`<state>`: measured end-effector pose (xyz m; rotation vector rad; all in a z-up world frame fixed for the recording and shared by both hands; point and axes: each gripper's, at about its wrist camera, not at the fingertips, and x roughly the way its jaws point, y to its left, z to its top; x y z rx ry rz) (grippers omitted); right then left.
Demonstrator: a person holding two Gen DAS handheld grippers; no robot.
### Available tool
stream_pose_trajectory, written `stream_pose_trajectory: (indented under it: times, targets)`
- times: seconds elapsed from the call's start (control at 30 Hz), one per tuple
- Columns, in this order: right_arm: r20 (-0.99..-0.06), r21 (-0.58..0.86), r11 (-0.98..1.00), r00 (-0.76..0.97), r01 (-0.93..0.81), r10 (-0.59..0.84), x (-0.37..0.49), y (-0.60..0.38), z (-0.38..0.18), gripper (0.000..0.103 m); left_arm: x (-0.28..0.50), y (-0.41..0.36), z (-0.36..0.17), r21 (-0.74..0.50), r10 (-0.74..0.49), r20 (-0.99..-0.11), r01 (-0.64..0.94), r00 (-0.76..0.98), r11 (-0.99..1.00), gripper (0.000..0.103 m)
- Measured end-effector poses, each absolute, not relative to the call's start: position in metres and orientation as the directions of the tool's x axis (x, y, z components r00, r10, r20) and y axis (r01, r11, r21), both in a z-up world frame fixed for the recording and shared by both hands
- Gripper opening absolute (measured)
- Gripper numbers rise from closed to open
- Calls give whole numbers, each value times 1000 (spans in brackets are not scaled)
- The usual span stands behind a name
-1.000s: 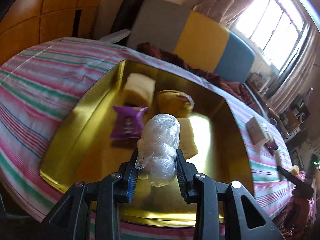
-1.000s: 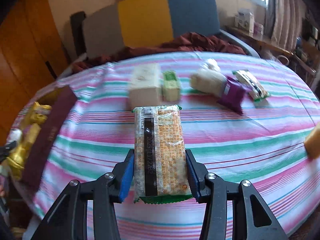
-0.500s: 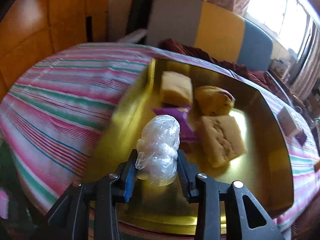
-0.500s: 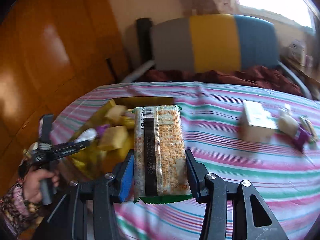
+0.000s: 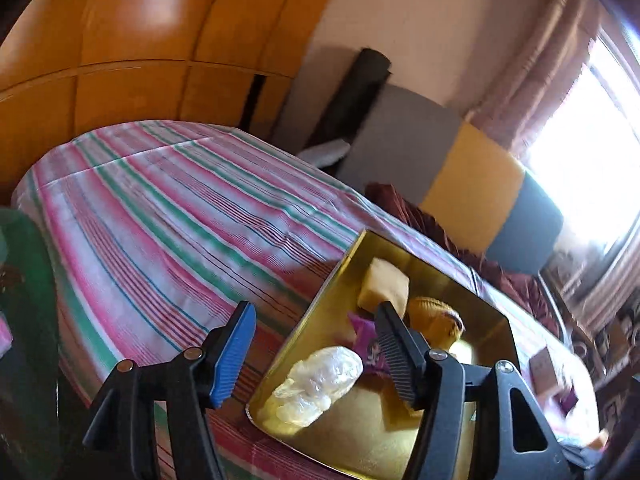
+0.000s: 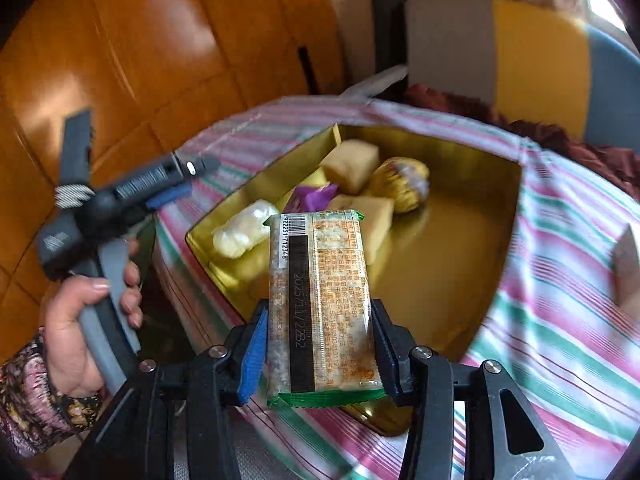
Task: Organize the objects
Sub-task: 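Lower the rice cracker bar into the gold tray and open the right tool, then move both tools back toward the remaining items on the bed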
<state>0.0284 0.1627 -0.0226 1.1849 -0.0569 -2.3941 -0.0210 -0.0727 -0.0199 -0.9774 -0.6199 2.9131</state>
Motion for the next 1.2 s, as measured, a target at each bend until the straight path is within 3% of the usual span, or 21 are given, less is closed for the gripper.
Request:
stream_pose_trajectory:
  times: [0.53, 0.7, 1.2]
  targets:
    - [-815, 248, -879, -402, 408, -416, -39, 90, -56, 50, -14, -77, -10, -392, 116, -554, 136, -824, -910, 63]
    - [-784, 332, -863, -398, 380, -476, -32, 98, -51, 52, -11, -76, -8, -396, 113, -546, 137, -830, -908, 63]
    - [-736, 276, -896, -522, 347, -430, -1, 142, -18, 53, -6, -45, -11, -393, 202, -548, 37, -812, -919, 63]
